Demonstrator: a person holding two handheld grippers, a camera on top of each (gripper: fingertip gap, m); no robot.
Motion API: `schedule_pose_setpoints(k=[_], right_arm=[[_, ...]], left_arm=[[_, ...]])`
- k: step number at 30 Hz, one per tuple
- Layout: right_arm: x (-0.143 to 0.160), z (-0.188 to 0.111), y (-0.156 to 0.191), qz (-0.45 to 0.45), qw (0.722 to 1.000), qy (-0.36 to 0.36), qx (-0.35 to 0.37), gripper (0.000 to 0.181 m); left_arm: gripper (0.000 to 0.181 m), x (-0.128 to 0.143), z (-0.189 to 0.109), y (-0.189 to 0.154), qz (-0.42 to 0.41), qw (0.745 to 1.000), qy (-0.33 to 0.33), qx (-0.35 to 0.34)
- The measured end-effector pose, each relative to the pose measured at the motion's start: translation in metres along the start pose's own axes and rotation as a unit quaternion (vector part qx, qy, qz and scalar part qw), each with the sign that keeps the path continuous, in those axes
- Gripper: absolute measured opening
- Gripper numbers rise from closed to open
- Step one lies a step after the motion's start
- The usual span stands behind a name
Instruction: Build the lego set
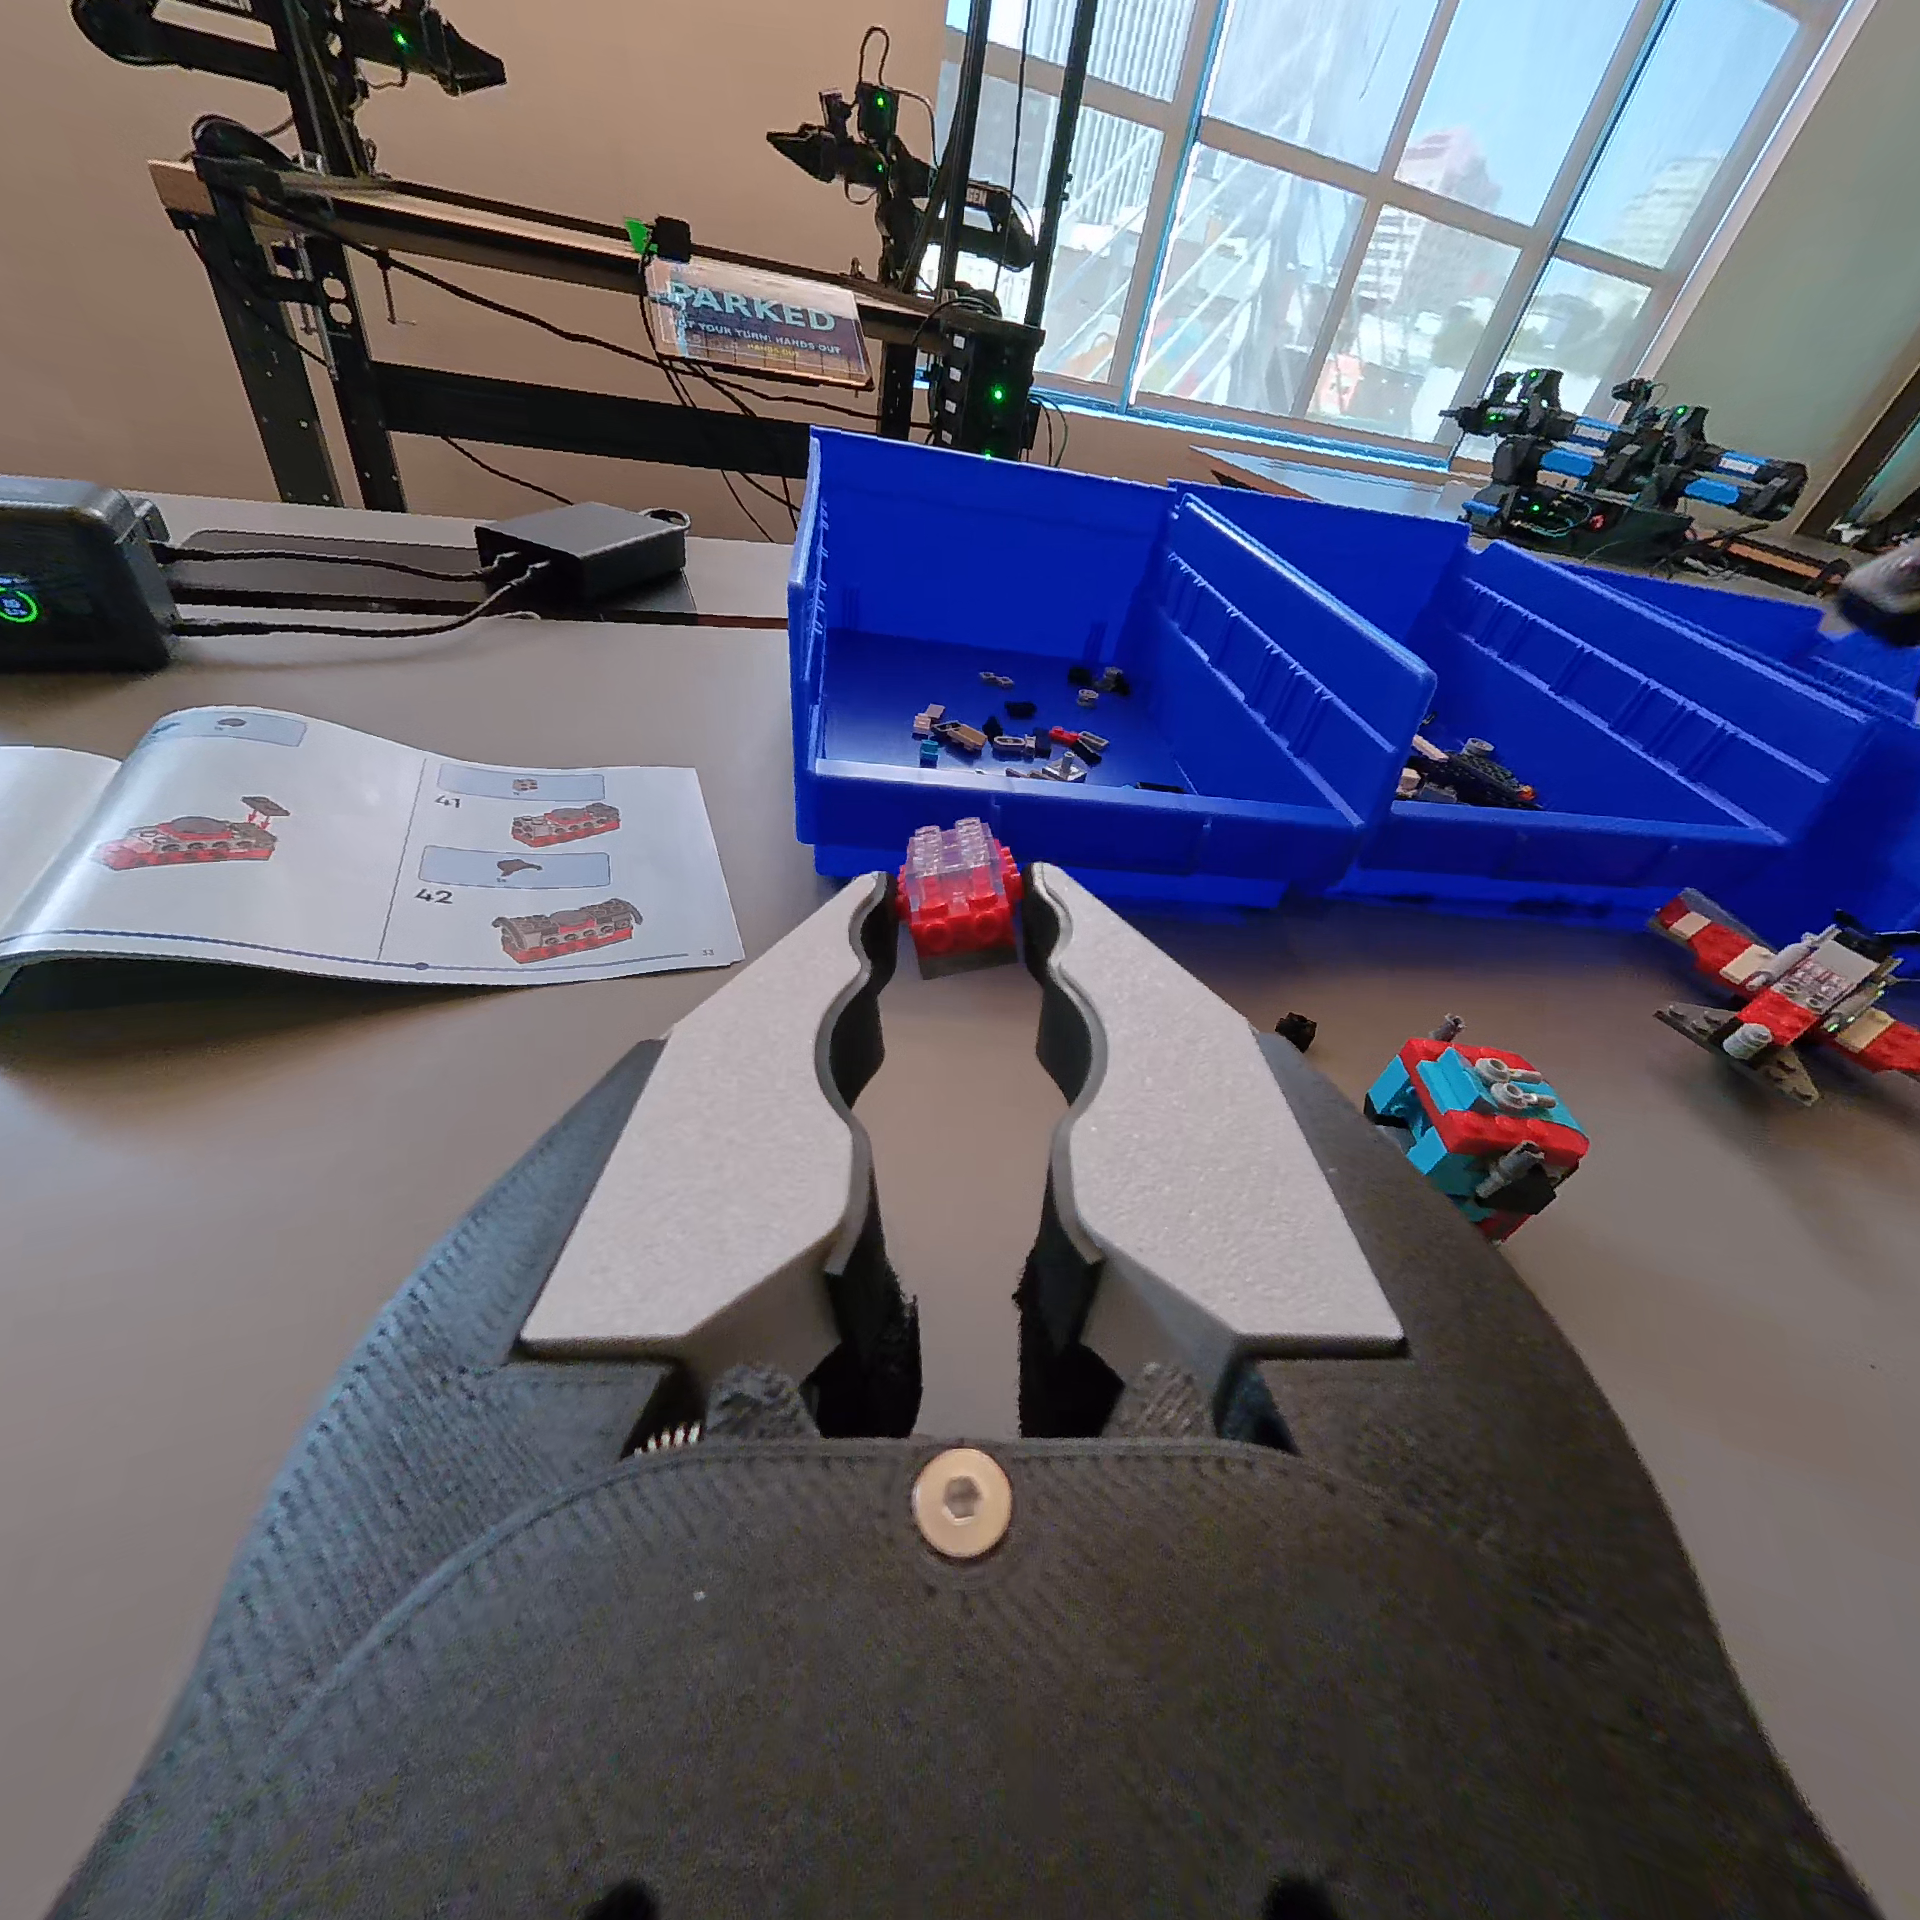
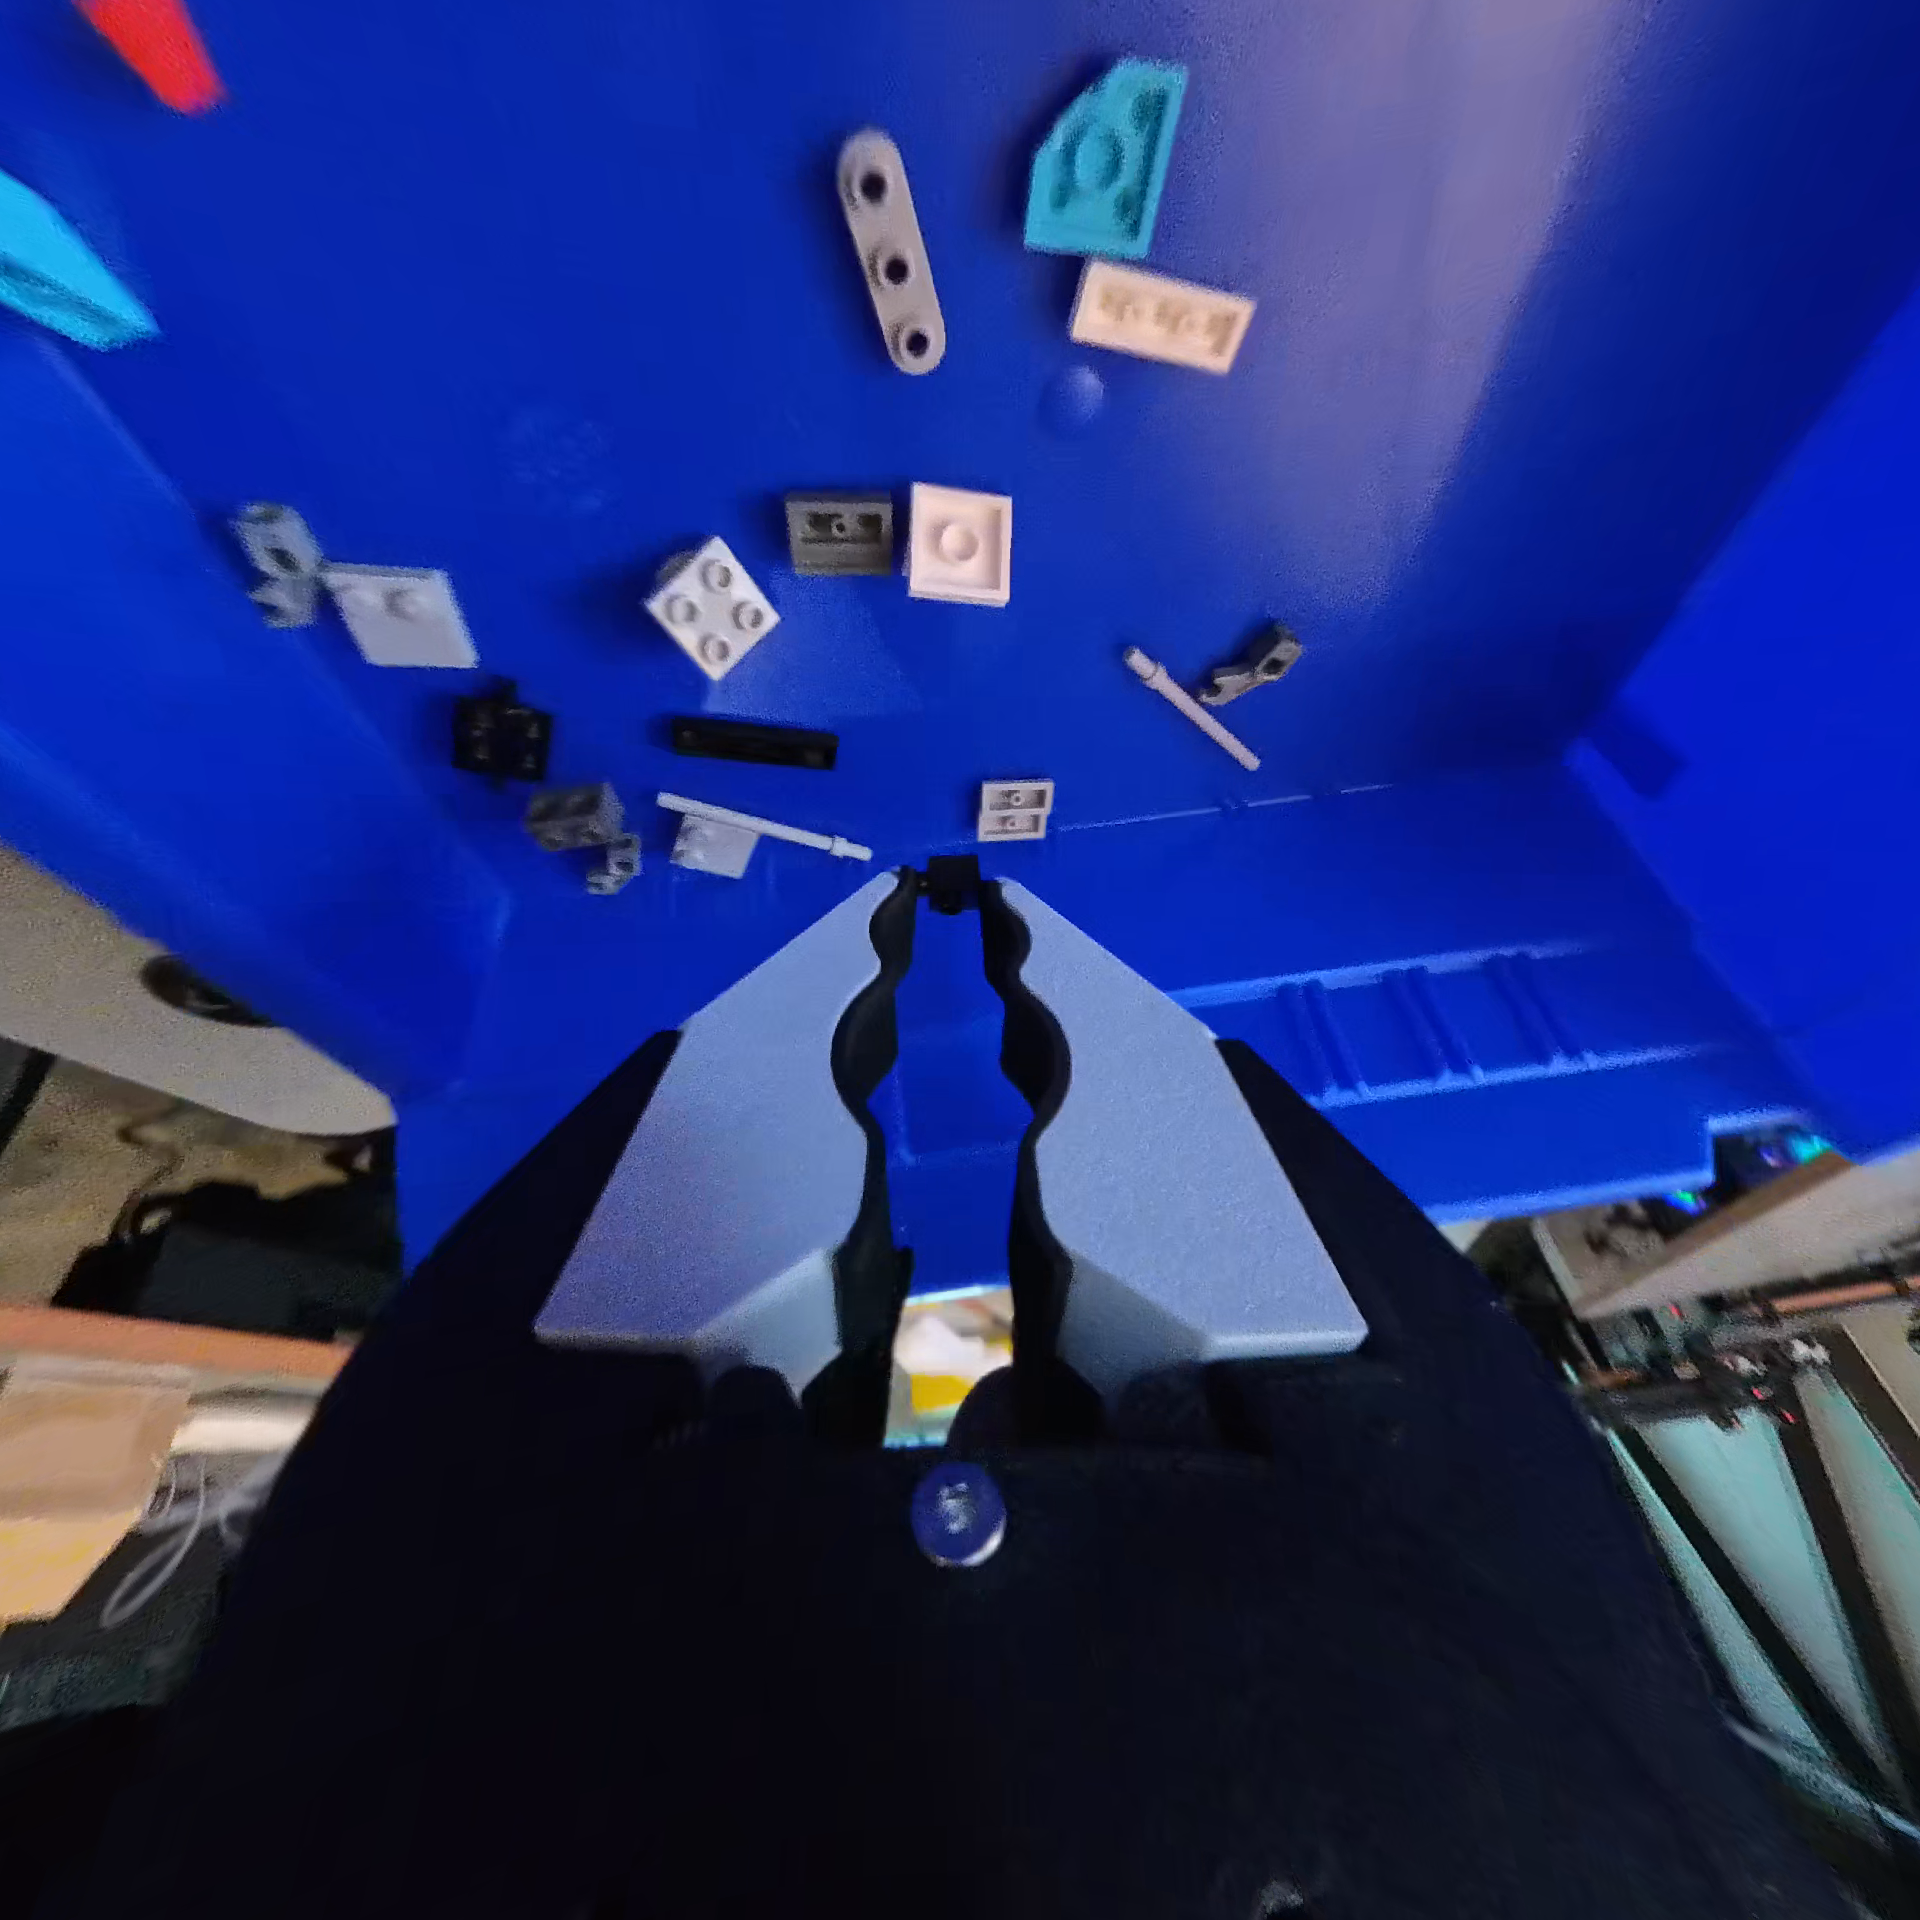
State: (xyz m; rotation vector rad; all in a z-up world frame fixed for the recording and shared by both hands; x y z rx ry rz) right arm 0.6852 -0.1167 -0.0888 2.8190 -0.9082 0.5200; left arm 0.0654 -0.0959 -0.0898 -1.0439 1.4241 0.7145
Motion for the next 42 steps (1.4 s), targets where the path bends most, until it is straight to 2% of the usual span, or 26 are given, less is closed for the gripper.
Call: schedule_pose_setpoints(k=[5, 9, 12, 16, 18, 21, 25, 29, 36, 39, 42], right_arm=[[-0.008, -0.058, 0.032, -0.014, 0.986, -0.168, -0.005, 0.013], [-0.032, -0.117, 0.085, -0.071, 0.945, -0.318, 0.000, 0.012], [-0.068, -0.150, 0.132, -0.128, 0.903, -0.410, -0.025, 0.012], [-0.136, -0.177, 0.190, -0.198, 0.857, -0.472, -0.061, 0.012], [-0.178, -0.186, 0.214, -0.229, 0.848, -0.475, -0.058, 0.012], [-0.249, -0.191, 0.238, -0.255, 0.852, -0.456, -0.030, 0.012], [-0.341, -0.169, 0.245, -0.257, 0.890, -0.376, 0.003, 0.012], [-0.404, -0.144, 0.250, -0.252, 0.915, -0.316, -0.003, 0.012], [-0.467, -0.144, 0.260, -0.242, 0.922, -0.302, -0.003, 0.012], [-0.476, -0.141, 0.261, -0.237, 0.922, -0.306, -0.012, 0.013], [-0.468, -0.146, 0.257, -0.230, 0.919, -0.320, -0.020, 0.025]], left_arm=[[0.023, 0.000, -0.001, -0.001, 0.002, 1.000, -0.004, 0.003], [0.023, 0.000, -0.001, -0.002, 0.006, 1.000, -0.006, 0.004], [0.023, 0.000, -0.002, -0.002, 0.009, 1.000, -0.007, 0.003], [0.023, -0.001, -0.004, -0.004, 0.011, 1.000, -0.012, 0.004], [0.023, 0.000, -0.007, -0.005, 0.009, 1.000, -0.013, 0.007], [0.023, 0.001, -0.013, -0.007, 0.007, 1.000, -0.016, 0.004], [0.023, 0.002, -0.025, -0.009, 0.004, 1.000, -0.020, -0.002], [0.023, 0.004, -0.039, -0.011, 0.004, 1.000, -0.022, -0.004], [0.023, 0.003, -0.051, -0.001, -0.024, 0.999, -0.034, -0.023], [0.023, 0.003, -0.052, 0.001, -0.029, 0.999, -0.036, -0.025], [0.023, 0.003, -0.054, 0.002, -0.033, 0.999, -0.038, -0.021]])
Point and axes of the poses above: each gripper's, where its closed fingertips meet, z out along the fingers, x out of its underside, y = z × x across the jaws, the point moved 7 cm from there along -z, back along the fingers, and after that the axes turned 9 degrees about -x, right-handed, at the moved point
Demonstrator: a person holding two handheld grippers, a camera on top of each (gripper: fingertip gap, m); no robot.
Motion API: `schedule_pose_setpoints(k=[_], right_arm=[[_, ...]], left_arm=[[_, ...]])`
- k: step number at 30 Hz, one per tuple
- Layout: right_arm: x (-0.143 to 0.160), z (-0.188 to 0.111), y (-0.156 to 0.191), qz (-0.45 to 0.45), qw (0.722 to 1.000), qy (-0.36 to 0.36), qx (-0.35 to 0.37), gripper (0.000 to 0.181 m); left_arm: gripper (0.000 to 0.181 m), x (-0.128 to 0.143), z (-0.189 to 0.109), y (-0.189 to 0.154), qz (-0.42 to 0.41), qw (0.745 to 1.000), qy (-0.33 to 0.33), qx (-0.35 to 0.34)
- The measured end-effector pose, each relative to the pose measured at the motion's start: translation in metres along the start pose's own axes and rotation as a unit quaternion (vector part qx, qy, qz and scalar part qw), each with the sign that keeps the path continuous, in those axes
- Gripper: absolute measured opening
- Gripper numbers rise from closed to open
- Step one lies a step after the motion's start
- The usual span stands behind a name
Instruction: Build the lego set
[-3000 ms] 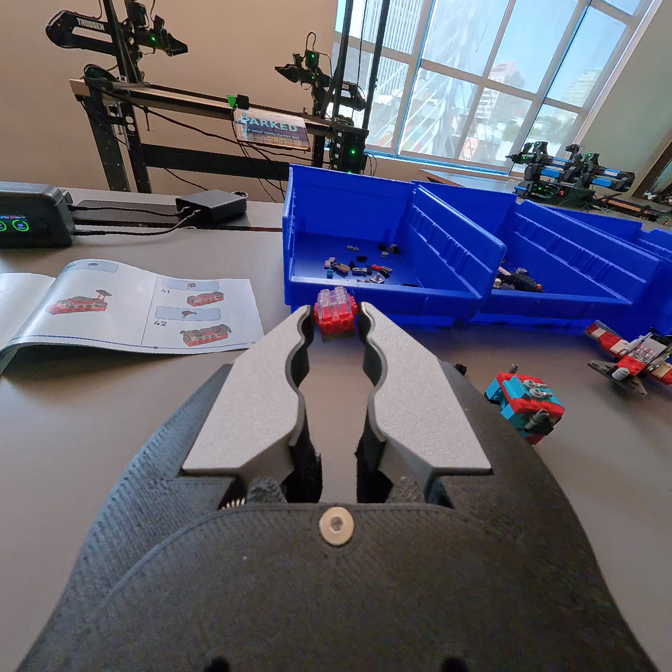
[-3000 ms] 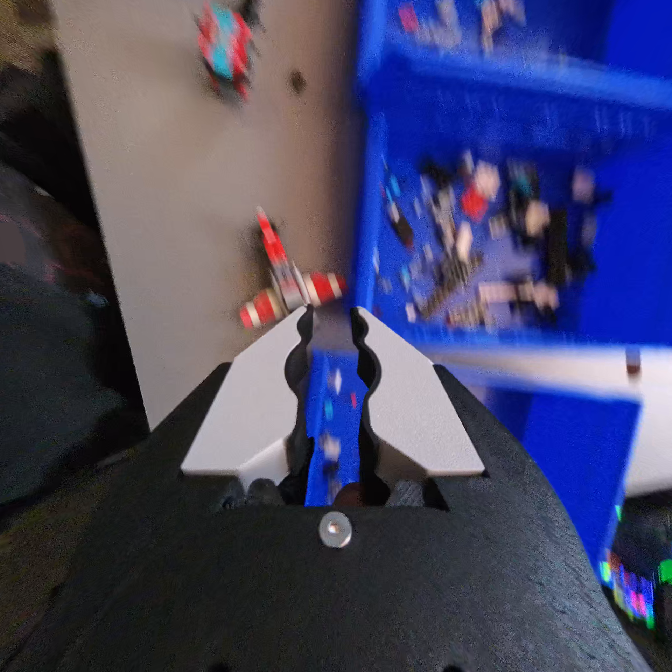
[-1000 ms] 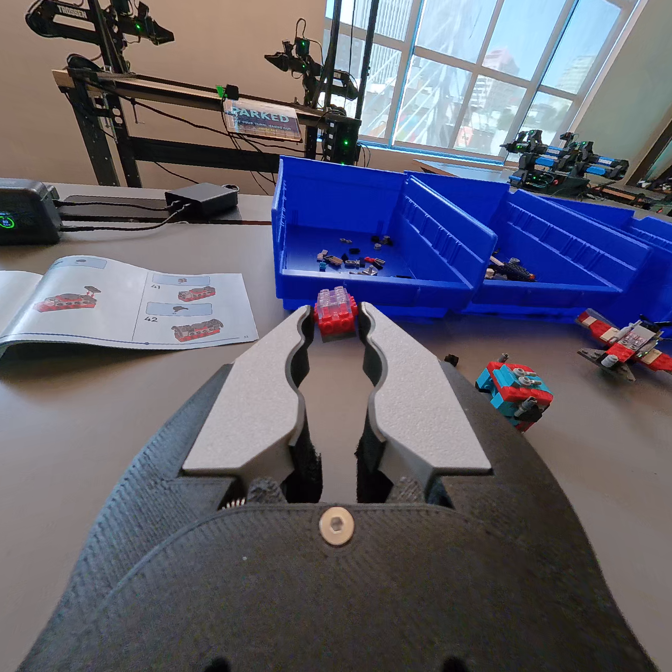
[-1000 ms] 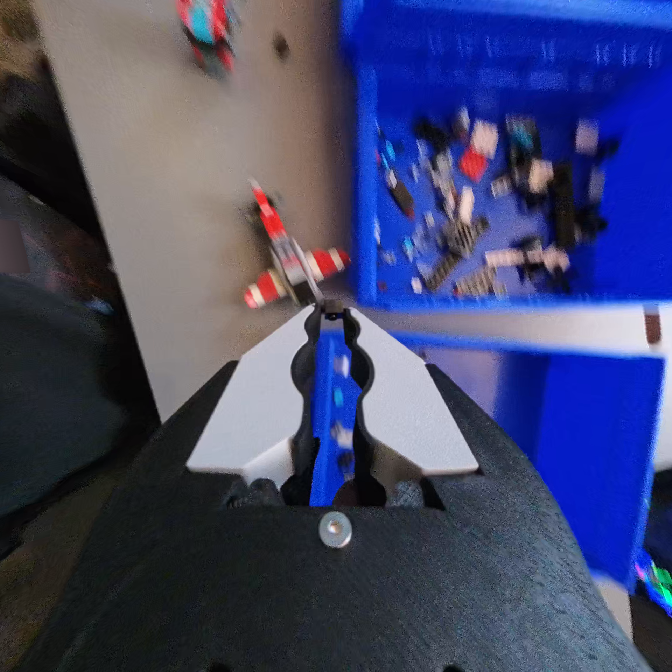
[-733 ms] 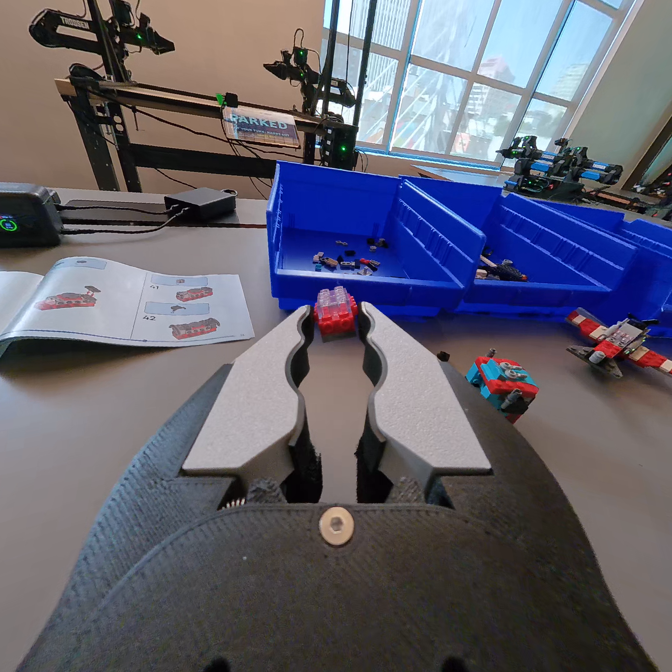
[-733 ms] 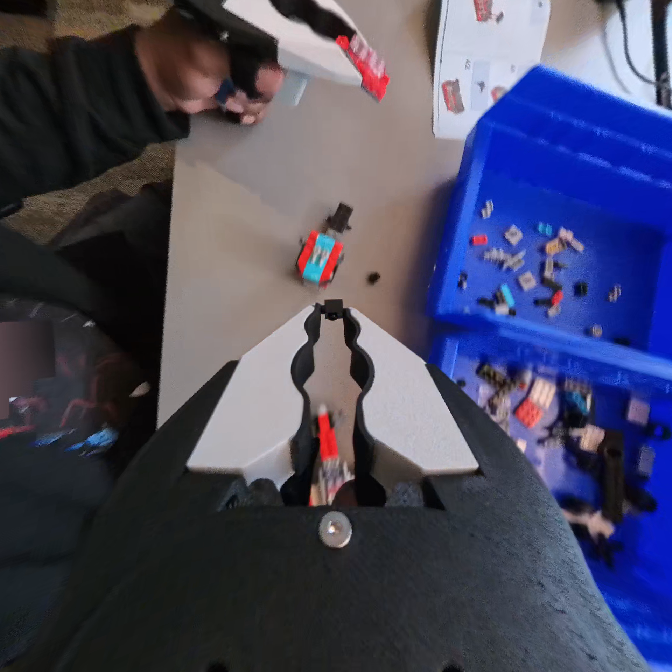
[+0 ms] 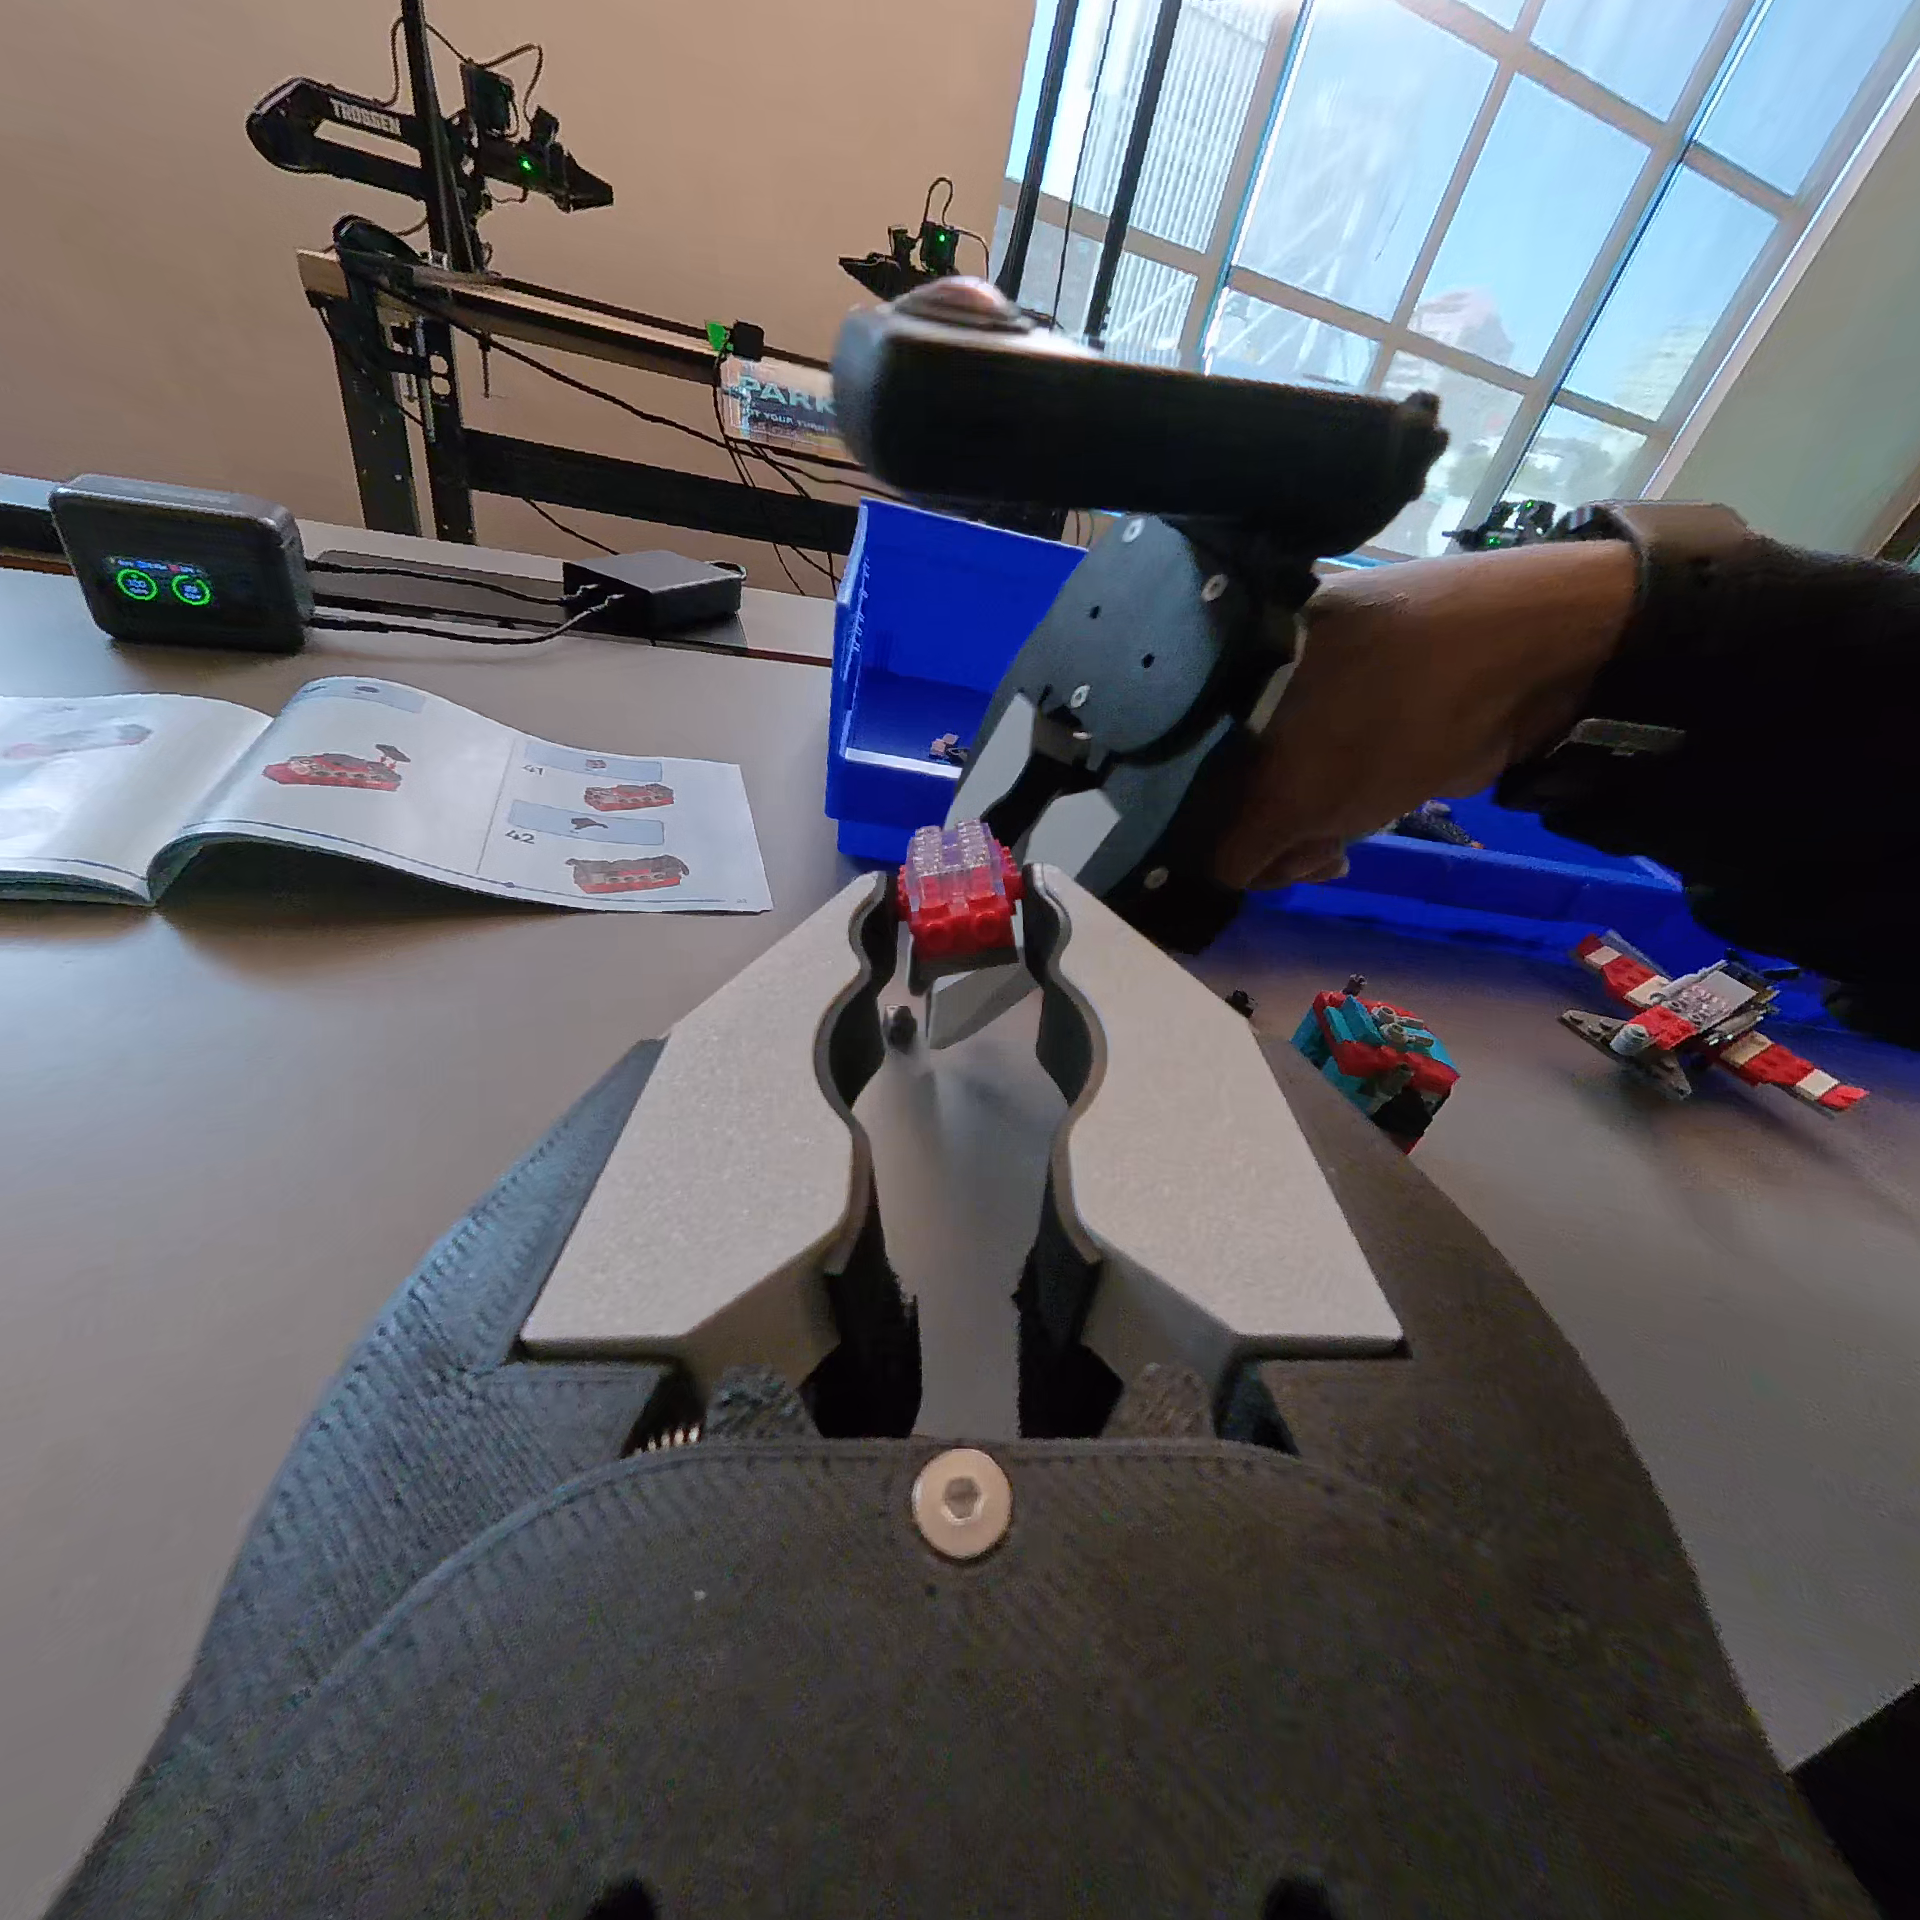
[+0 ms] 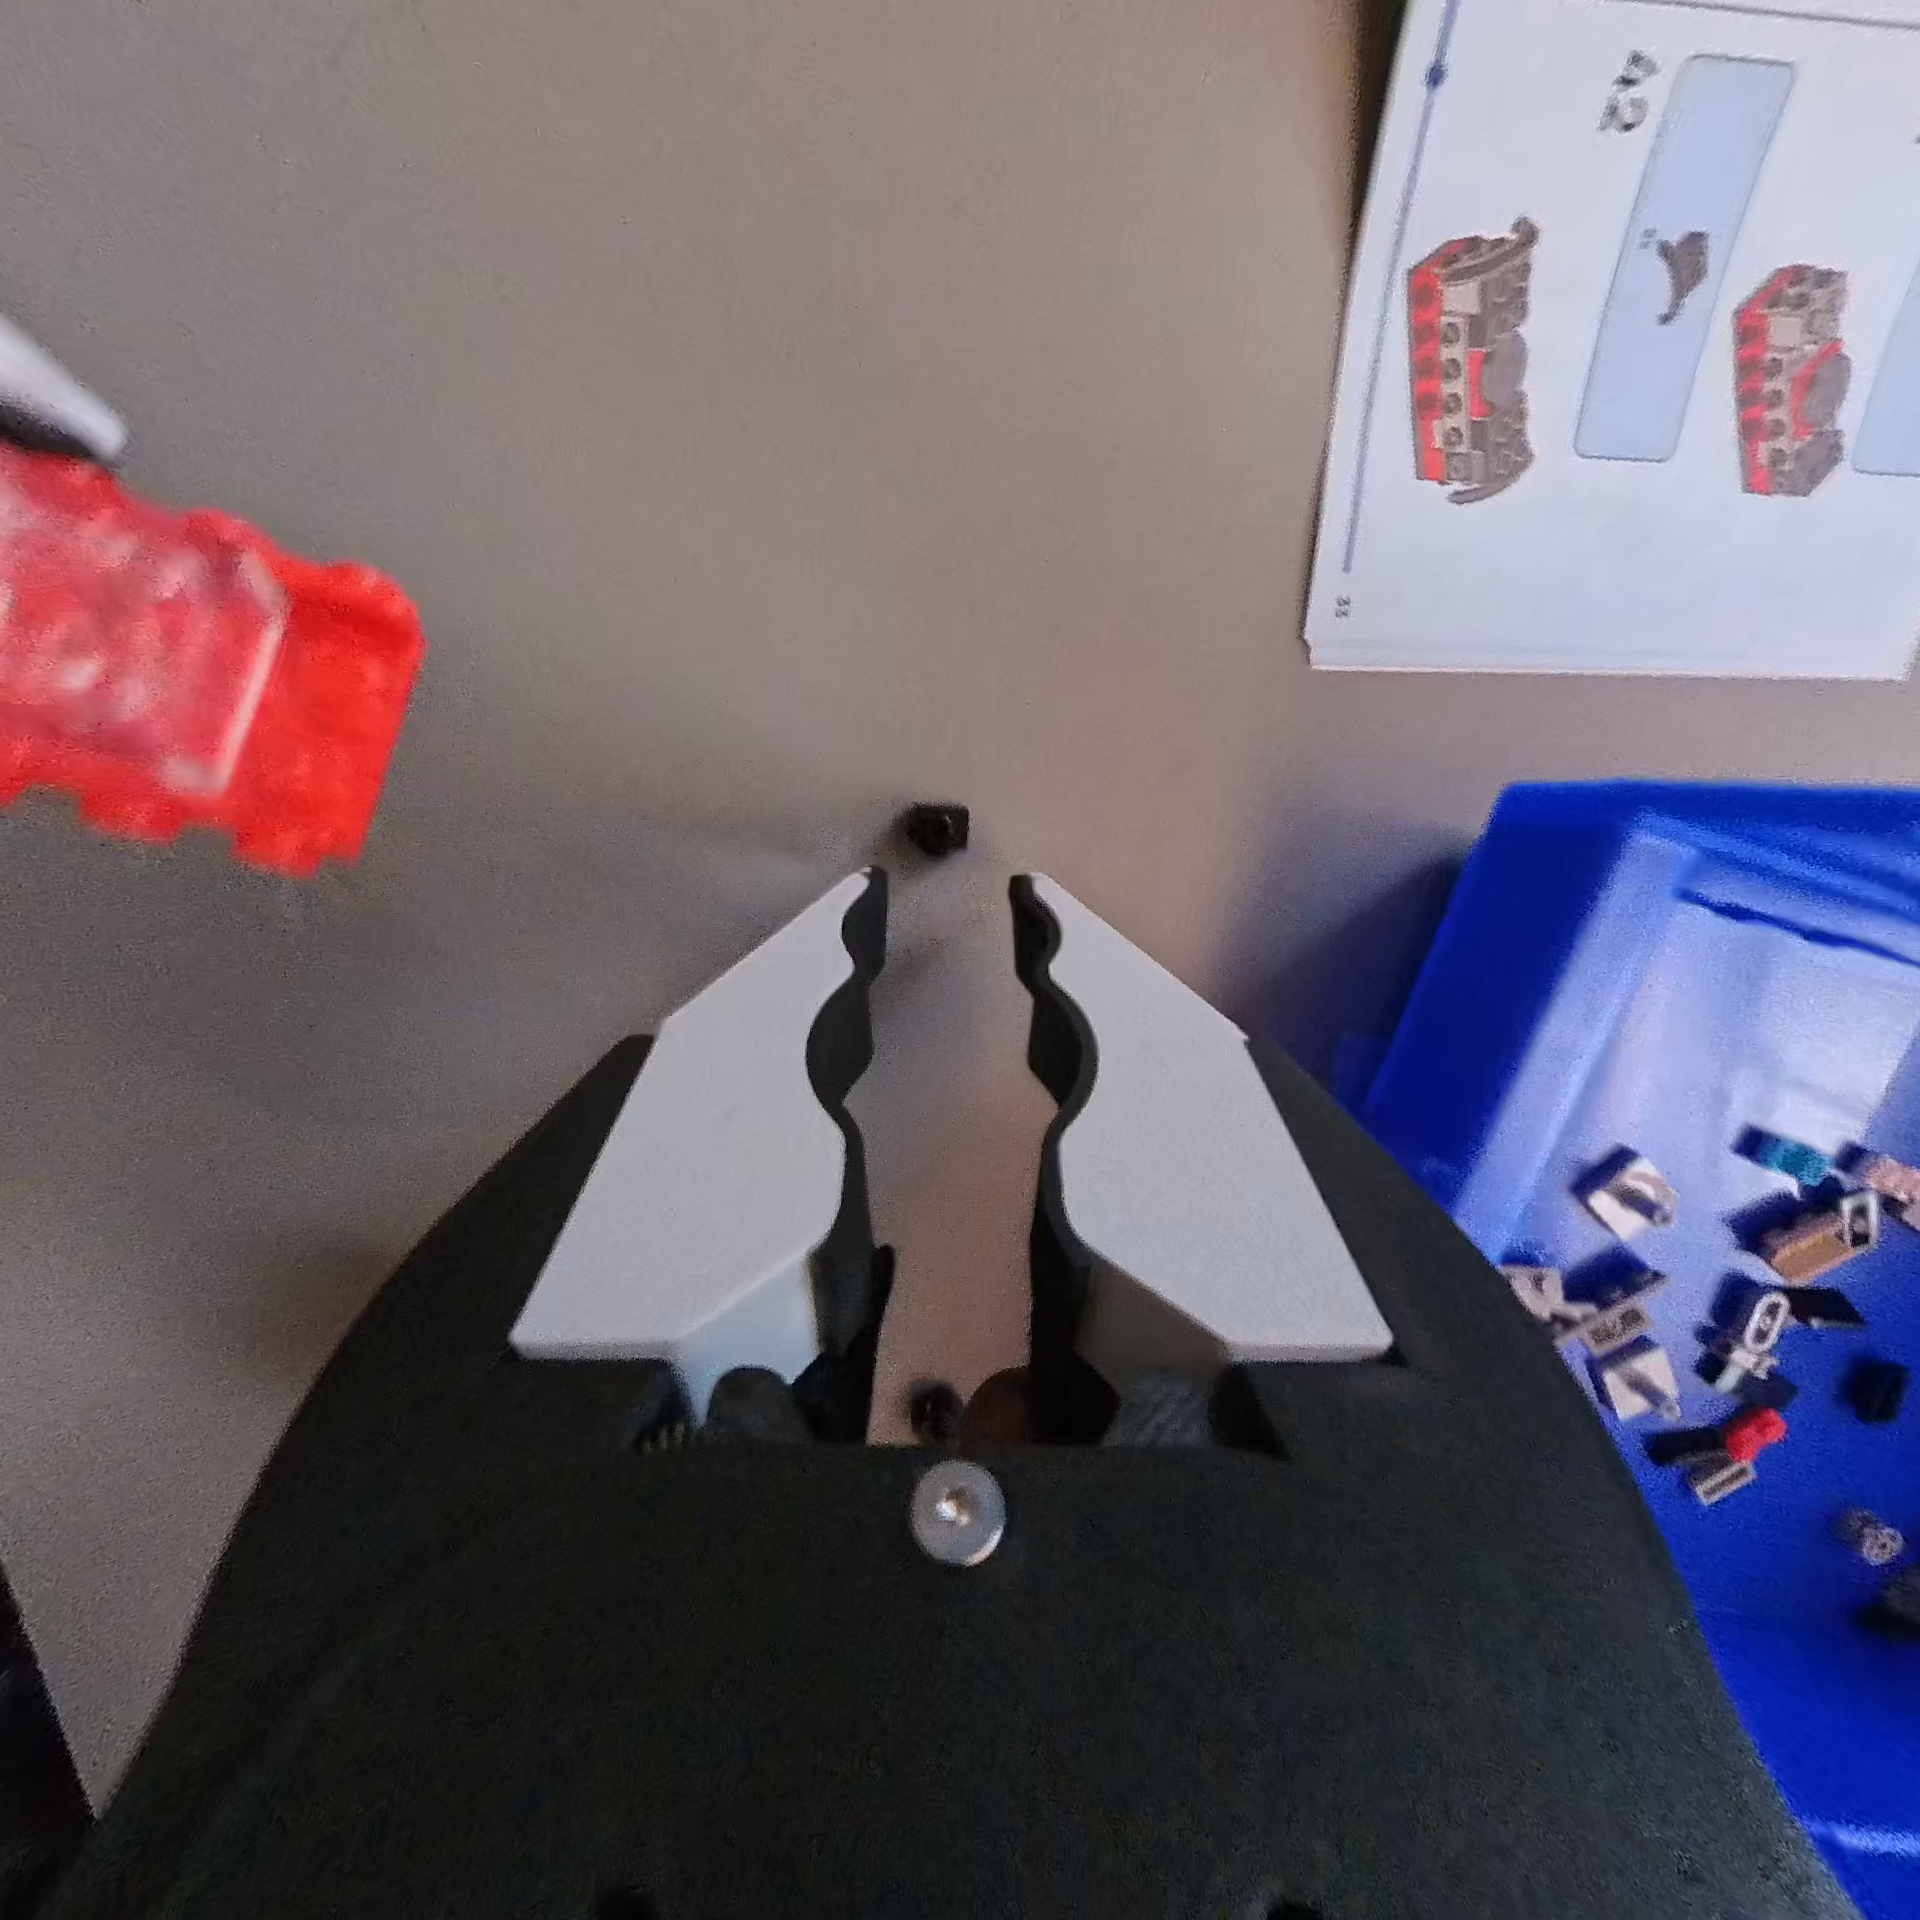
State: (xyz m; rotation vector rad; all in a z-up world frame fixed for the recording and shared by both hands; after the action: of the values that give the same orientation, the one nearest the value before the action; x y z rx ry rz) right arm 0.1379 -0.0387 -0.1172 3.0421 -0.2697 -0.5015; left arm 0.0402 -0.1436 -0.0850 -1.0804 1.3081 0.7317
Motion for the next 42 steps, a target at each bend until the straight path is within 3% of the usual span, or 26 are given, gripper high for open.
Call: schedule_pose_setpoints(k=[4, 7, 10, 13, 30, 36, 42], right_arm=[[0.028, -0.039, 0.004, -0.001, 0.999, -0.031, 0.009, 0.026], [0.069, -0.062, 0.013, -0.029, 0.999, 0.006, 0.016, 0.025], [0.104, -0.066, 0.021, -0.075, 0.994, 0.071, 0.032, 0.025], [0.121, -0.056, 0.024, -0.100, 0.987, 0.119, 0.034, 0.024], [0.116, -0.033, 0.009, -0.095, 0.986, 0.134, -0.016, 0.024], [0.111, -0.030, 0.010, -0.101, 0.985, 0.137, -0.027, 0.011], [0.088, -0.035, 0.007, -0.106, 0.988, 0.110, -0.008, 0.010]], left_arm=[[0.023, -0.001, -0.001, 0.002, -0.013, 1.000, -0.001, 0.005], [0.023, 0.000, 0.000, 0.003, -0.016, 1.000, 0.001, 0.008], [0.023, 0.001, 0.002, 0.002, -0.014, 1.000, 0.009, 0.010], [0.023, 0.001, 0.002, 0.001, -0.010, 1.000, 0.012, 0.012], [0.023, 0.002, -0.009, -0.002, -0.011, 1.000, 0.008, 0.008], [0.023, 0.002, -0.009, -0.001, -0.019, 1.000, 0.008, 0.015], [0.023, 0.001, -0.010, 0.001, -0.029, 0.999, 0.004, 0.018]])
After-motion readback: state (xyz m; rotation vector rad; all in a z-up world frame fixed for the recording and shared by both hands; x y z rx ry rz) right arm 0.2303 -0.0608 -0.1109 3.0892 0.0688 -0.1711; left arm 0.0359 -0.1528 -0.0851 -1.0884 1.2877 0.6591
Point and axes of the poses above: each gripper's, where its closed fingertips meet, z out along the fingers, x out of its underside, y = z × x across the jaws, the point moved 7 cm from there along -z, back along the fingers, and after that the axes turned 9 degrees about -x, right-handed, at the moved point
